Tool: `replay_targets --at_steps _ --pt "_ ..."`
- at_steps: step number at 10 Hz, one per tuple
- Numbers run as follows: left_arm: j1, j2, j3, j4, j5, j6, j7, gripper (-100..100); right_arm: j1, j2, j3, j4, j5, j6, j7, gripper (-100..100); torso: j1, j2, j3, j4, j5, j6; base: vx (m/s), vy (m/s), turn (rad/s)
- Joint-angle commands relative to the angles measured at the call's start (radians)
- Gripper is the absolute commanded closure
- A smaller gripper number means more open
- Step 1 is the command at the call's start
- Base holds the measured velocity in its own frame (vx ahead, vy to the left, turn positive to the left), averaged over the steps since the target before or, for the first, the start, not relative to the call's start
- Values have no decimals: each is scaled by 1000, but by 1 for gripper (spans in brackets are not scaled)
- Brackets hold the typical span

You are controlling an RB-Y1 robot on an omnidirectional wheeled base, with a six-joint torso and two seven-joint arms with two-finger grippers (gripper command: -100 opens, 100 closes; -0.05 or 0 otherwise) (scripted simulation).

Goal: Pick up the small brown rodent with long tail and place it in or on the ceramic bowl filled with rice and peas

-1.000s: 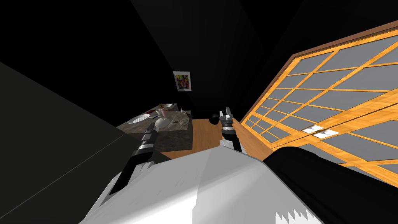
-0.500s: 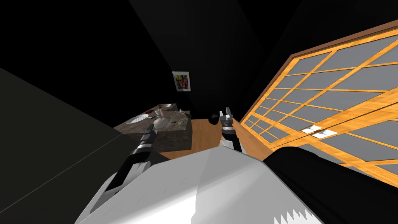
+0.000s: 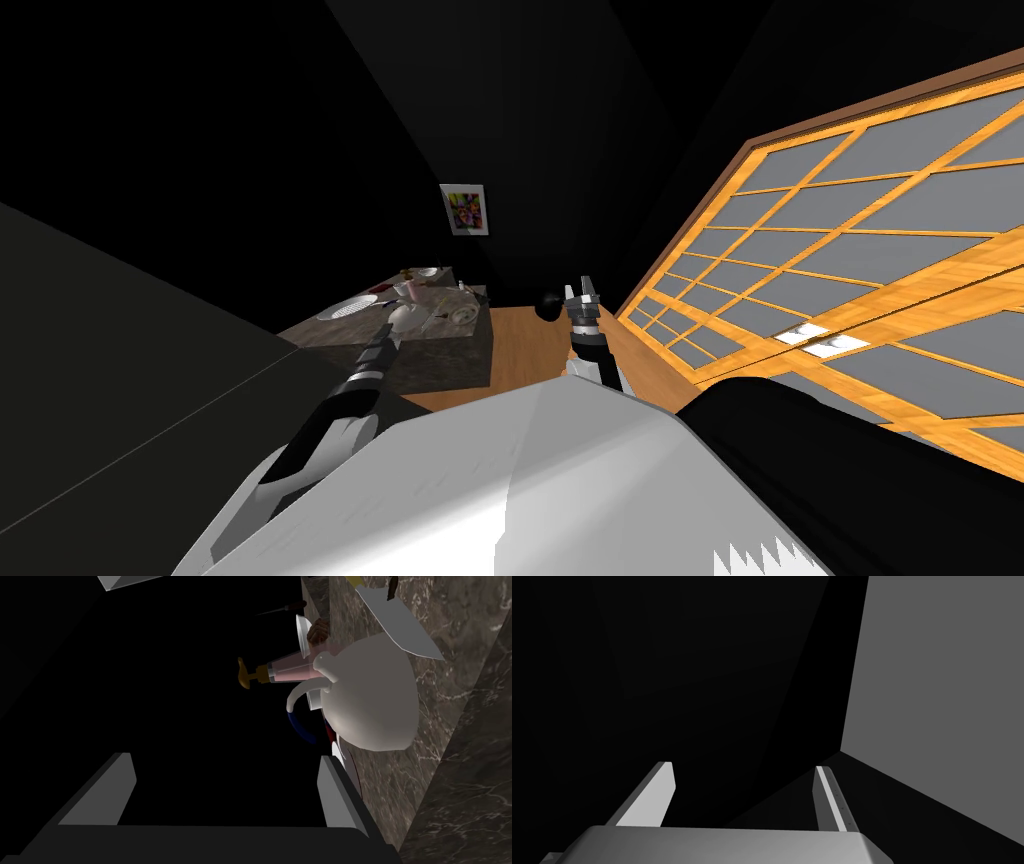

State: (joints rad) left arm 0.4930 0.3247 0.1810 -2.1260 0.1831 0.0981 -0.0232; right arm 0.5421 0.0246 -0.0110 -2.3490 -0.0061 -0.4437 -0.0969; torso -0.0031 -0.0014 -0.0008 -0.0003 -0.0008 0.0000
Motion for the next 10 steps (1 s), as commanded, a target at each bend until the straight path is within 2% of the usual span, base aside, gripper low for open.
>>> replay_targets --at_steps 1,3,4,6,7,9,10 --pt "-13 14 20 23 20 50 -3 -100 0 0 0 0 0 0 0 0 0 0 0 0 0 0 31 -73 -8" --pt "-13 14 20 23 20 99 -3 -100 0 0 0 0 0 0 0 0 -1 -1 0 0 0 0 21 -48 2" --pt "-24 31 43 37 41 128 -3 -100 0 0 0 0 0 0 0 0 1 0 0 0 0 0 31 -48 -12" --pt "-24 31 43 37 41 174 -3 -100 0 0 0 0 0 0 0 0 0 -1 -1 0 0 0 28 -42 0" --pt "-34 49 66 51 62 211 -5 -100 0 0 0 0 0 0 0 0 1 0 0 0 0 0 45 -53 -9" --pt "-34 49 66 51 62 251 -5 -100 0 0 0 0 0 0 0 0 0 -2 -1 0 0 0 34 -43 0" --pt "-46 67 88 65 82 290 -9 -100 0 0 0 0 0 0 0 0 1 -1 0 0 0 0 52 -48 -15"
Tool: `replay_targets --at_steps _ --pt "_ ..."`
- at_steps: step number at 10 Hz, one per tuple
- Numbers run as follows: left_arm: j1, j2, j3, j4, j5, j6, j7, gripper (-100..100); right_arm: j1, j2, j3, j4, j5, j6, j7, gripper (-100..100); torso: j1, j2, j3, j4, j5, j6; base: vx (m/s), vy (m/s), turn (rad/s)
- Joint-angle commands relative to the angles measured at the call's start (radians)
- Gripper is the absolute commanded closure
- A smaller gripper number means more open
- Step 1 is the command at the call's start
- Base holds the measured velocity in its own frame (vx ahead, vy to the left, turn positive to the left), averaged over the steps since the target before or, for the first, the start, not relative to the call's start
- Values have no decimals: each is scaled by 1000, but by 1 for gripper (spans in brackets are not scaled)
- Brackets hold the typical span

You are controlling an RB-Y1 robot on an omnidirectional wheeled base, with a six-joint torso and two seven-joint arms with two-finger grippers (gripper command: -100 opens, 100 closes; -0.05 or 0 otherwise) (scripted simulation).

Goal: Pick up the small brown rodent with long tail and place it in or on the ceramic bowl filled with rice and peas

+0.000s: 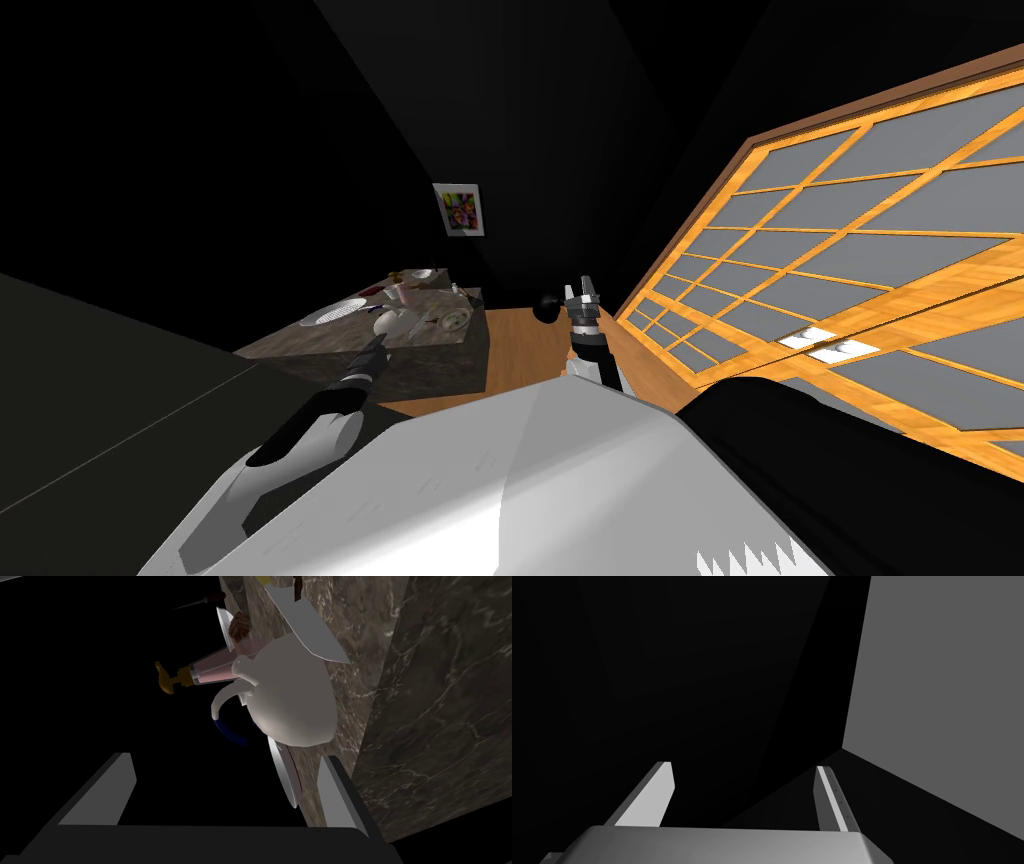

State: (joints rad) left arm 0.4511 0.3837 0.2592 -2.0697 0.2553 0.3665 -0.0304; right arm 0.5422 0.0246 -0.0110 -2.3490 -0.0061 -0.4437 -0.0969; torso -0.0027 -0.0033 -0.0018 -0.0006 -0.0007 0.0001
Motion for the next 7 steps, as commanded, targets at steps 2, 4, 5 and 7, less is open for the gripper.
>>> replay_targets --at_steps 2,4,5,7 --pt "-4 8 10 8 10 61 -2 -100 0 0 0 0 0 0 0 0 0 0 0 0 0 0 36 -41 1" --pt "-16 27 33 22 30 131 -8 -100 0 0 0 0 0 0 0 0 0 0 0 0 0 0 54 -55 -9" --pt "-16 27 33 22 30 139 -8 -100 0 0 0 0 0 0 0 0 0 -1 0 0 0 0 34 -26 5" --pt "-29 44 55 35 50 209 -15 -100 0 0 0 0 0 0 0 0 0 -2 -1 0 0 0 81 -46 -10"
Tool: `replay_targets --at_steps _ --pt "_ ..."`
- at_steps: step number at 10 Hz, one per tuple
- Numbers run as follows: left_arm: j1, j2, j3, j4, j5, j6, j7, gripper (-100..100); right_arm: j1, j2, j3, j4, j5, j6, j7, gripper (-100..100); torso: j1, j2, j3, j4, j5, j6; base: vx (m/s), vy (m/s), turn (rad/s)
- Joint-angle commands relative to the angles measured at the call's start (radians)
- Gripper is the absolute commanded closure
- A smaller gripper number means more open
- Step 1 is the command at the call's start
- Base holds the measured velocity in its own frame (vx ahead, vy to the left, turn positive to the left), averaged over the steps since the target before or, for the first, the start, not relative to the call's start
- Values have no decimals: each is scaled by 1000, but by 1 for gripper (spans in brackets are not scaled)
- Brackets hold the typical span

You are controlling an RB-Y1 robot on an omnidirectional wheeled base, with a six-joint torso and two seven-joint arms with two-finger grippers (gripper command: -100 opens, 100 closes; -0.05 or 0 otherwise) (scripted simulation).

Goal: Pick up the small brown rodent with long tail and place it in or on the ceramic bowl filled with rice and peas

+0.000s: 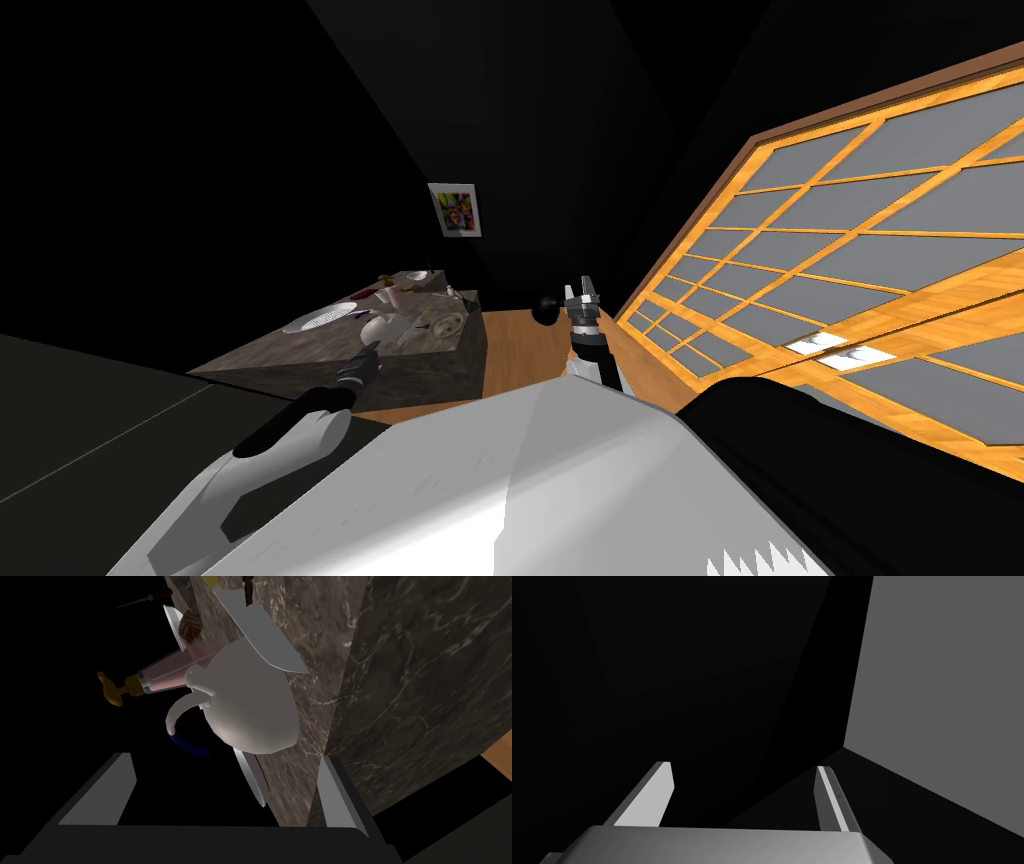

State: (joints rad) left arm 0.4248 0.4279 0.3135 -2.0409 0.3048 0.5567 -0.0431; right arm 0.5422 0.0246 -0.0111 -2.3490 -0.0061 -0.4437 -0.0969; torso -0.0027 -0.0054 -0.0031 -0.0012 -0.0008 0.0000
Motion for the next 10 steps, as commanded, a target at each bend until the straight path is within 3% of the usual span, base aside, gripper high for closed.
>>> replay_targets --at_steps 1,2,4,5,10 --pt "-3 0 1 6 1 29 -3 -100 0 0 0 0 0 0 0 0 0 0 0 0 0 0 27 -29 4" --pt "-16 18 23 19 20 69 -11 -100 0 0 0 0 0 0 0 0 1 3 1 0 0 0 61 -44 -13" --pt "-16 18 23 19 20 108 -11 -100 0 0 0 0 0 0 0 0 -1 1 0 0 0 0 53 -45 -1" --pt "-29 34 45 31 39 148 -22 -100 0 0 0 0 0 0 0 0 1 2 1 0 0 0 92 -36 -13" --pt "-43 50 66 43 57 266 -34 -100 0 0 0 0 0 0 0 0 0 0 0 0 0 0 63 -37 -4"
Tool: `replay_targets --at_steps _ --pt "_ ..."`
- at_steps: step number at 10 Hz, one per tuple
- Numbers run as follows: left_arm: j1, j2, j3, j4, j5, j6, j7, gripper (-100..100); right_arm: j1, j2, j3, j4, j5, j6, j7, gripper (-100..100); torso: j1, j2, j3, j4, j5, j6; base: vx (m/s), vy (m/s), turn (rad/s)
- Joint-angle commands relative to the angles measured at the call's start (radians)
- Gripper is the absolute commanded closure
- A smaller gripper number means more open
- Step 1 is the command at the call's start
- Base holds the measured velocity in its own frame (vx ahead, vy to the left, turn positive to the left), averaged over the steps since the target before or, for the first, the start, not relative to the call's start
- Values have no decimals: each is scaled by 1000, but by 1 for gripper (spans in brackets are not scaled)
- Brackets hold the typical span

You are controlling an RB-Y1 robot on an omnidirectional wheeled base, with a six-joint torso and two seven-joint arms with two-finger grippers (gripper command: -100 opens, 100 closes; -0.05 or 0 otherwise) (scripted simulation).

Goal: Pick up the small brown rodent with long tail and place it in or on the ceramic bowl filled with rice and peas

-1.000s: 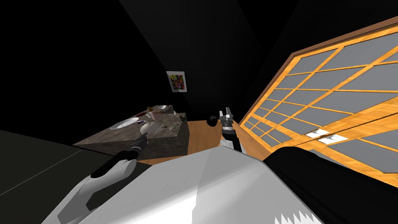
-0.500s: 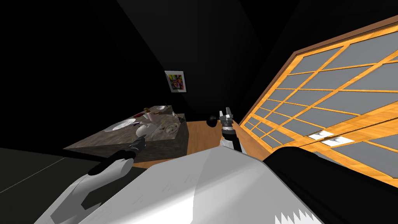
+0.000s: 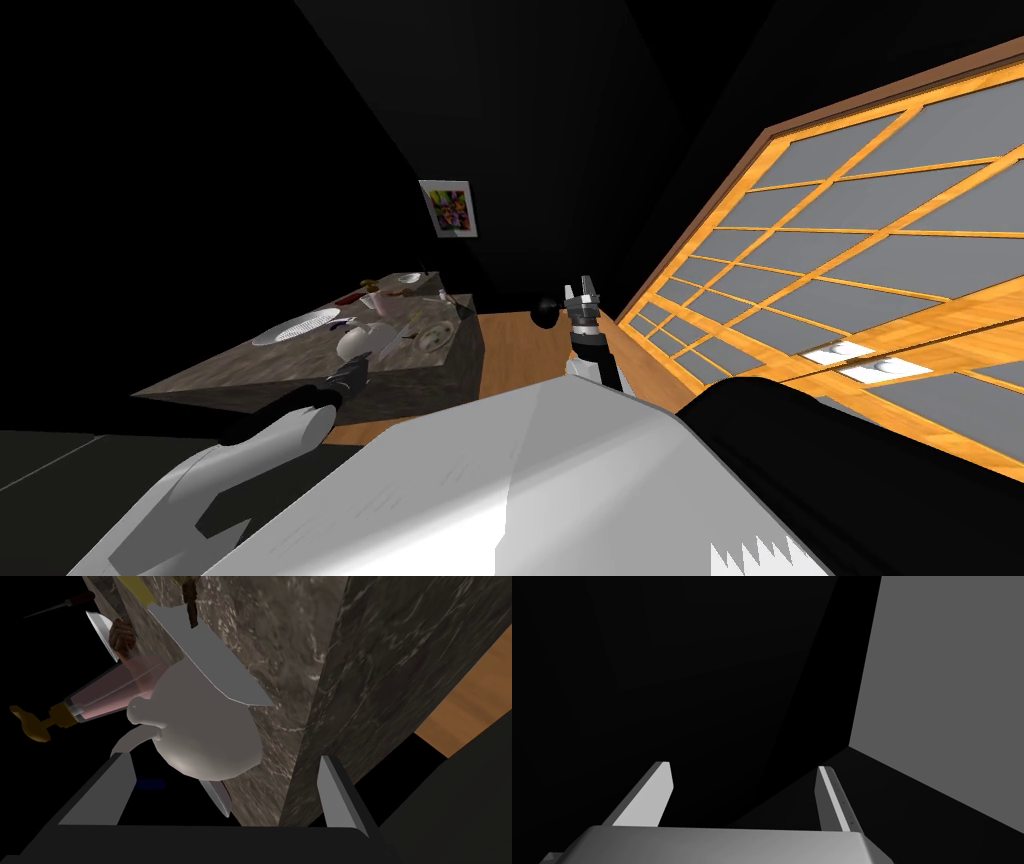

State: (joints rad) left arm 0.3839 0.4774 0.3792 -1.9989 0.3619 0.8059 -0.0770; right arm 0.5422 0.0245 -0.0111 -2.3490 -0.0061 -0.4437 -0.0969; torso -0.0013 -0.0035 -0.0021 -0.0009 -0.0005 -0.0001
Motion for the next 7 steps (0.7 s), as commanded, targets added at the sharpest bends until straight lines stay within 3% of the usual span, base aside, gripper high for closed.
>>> replay_targets --at_steps 1,3,4,6,7 --pt "-15 16 21 13 18 50 -13 -100 0 0 0 0 0 0 0 0 0 0 0 0 0 0 95 -41 -14" --pt "-15 16 21 13 18 95 -13 -100 0 0 0 0 0 0 0 0 -1 -2 -1 -1 0 0 65 -33 0" --pt "-29 29 41 24 34 132 -28 -100 0 0 0 0 0 0 0 0 0 0 0 0 0 0 83 -44 -14" --pt "-29 29 41 24 34 172 -28 -100 0 0 0 0 0 0 0 0 -1 -2 -1 -1 0 0 72 -27 2" --pt "-43 41 60 35 50 210 -44 -100 0 0 0 0 0 0 0 0 1 -1 0 0 0 0 110 -33 -11"
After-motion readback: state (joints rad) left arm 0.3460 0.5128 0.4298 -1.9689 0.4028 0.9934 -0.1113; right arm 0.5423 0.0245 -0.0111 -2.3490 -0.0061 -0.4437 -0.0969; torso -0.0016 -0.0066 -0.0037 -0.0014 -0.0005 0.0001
